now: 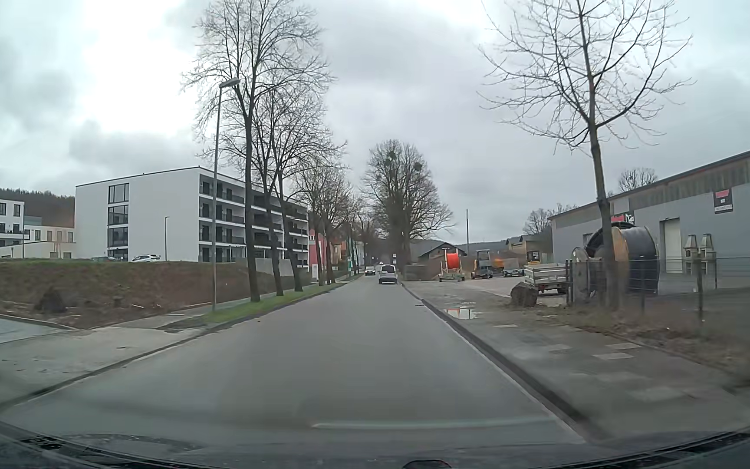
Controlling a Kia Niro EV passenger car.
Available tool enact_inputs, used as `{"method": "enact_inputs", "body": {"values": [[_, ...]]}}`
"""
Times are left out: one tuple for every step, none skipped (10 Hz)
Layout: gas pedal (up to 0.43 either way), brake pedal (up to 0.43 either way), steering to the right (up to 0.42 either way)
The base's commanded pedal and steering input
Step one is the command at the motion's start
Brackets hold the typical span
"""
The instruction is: Follow the waypoints while adhering to traffic rules and regulations
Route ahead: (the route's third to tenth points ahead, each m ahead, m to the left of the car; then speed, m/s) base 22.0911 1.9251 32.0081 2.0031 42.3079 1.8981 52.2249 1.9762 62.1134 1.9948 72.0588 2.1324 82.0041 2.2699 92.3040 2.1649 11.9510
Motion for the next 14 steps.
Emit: {"method": "enact_inputs", "body": {"values": [[0.177,0.000,0.001],[0.177,0.000,0.001],[0.177,0.000,0.001],[0.177,0.000,0.001],[0.177,0.000,0.001],[0.177,0.000,0.001],[0.209,0.000,0.001],[0.220,0.000,0.001],[0.228,0.000,0.001],[0.228,0.000,0.001],[0.228,0.000,0.001],[0.228,0.000,0.001],[0.228,0.000,0.001],[0.228,0.000,0.000]]}}
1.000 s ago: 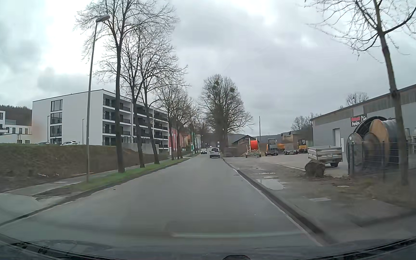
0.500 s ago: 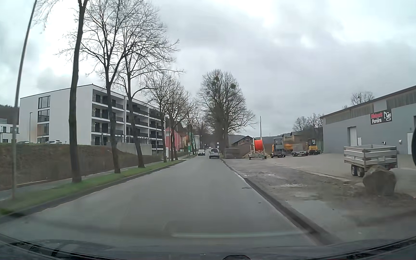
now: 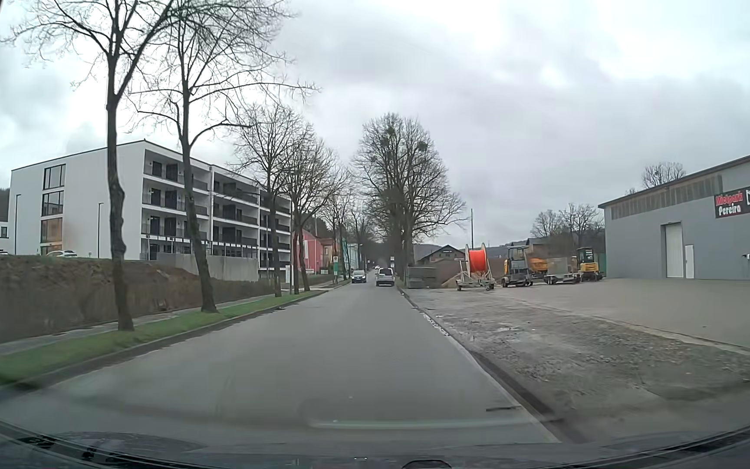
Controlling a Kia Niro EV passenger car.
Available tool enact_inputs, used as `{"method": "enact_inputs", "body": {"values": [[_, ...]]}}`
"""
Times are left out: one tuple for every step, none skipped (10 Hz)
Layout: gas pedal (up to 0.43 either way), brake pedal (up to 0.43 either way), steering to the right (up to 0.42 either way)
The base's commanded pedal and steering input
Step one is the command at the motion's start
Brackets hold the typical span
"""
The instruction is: Follow the waypoints while adhering to traffic rules and regulations
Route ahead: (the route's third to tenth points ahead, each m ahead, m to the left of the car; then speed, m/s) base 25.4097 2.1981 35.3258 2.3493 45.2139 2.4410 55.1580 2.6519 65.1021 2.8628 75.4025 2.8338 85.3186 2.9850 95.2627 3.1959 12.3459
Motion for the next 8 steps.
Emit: {"method": "enact_inputs", "body": {"values": [[0.228,0.000,0.000],[0.220,0.000,-0.001],[0.177,0.000,-0.007],[0.079,0.000,-0.011],[0.000,0.000,-0.011],[0.000,0.000,-0.011],[0.000,0.000,-0.008],[0.000,0.000,-0.006]]}}
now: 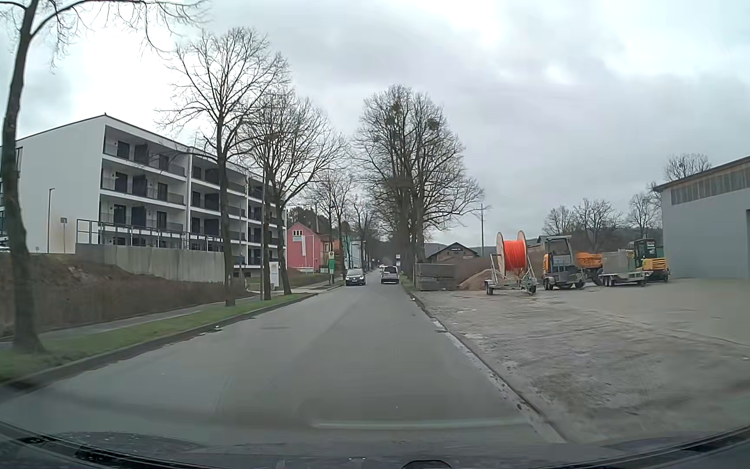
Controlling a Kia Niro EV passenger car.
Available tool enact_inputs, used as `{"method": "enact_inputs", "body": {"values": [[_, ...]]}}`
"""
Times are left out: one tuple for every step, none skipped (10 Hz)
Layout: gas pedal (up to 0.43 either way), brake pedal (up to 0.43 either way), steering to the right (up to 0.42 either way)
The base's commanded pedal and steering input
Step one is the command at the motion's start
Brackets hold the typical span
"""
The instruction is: Follow the waypoints while adhering to traffic rules and regulations
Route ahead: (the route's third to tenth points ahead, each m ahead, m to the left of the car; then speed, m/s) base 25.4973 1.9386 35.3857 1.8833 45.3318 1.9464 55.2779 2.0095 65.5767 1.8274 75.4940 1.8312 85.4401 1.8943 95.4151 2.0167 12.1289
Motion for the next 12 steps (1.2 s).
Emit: {"method": "enact_inputs", "body": {"values": [[0.000,0.000,-0.003],[0.000,0.000,-0.002],[0.000,0.000,-0.002],[0.020,0.000,-0.002],[0.169,0.000,-0.002],[0.220,0.000,-0.002],[0.260,0.000,-0.002],[0.260,0.000,-0.002],[0.260,0.000,-0.004],[0.260,0.000,-0.005],[0.268,0.000,-0.006],[0.287,0.000,-0.006]]}}
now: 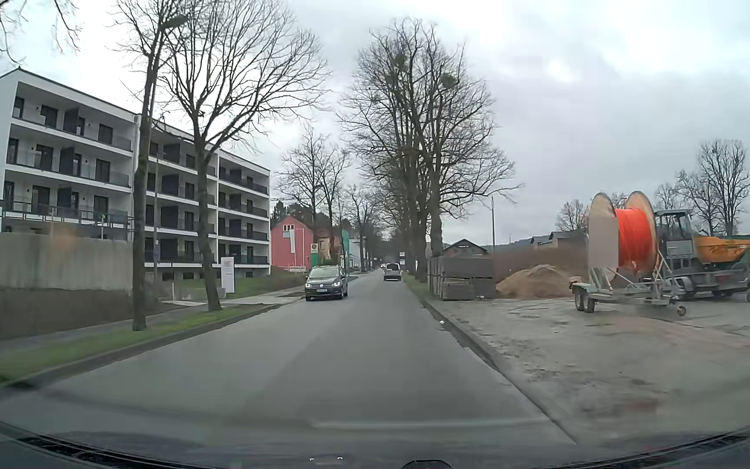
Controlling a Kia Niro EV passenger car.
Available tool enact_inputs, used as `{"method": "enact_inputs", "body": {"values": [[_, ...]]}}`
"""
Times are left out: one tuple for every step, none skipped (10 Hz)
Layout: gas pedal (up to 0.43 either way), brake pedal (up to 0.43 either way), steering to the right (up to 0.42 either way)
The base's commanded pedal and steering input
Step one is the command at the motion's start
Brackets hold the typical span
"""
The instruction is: Follow the waypoints while adhering to traffic rules and regulations
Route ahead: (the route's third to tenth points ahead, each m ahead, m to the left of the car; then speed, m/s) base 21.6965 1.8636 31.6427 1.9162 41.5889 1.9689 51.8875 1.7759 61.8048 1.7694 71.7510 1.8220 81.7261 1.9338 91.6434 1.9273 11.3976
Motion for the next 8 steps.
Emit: {"method": "enact_inputs", "body": {"values": [[0.287,0.000,-0.008],[0.280,0.000,-0.010],[0.280,0.000,-0.010],[0.280,0.000,-0.010],[0.268,0.000,-0.010],[0.260,0.000,-0.009],[0.228,0.000,-0.007],[0.228,0.000,-0.003]]}}
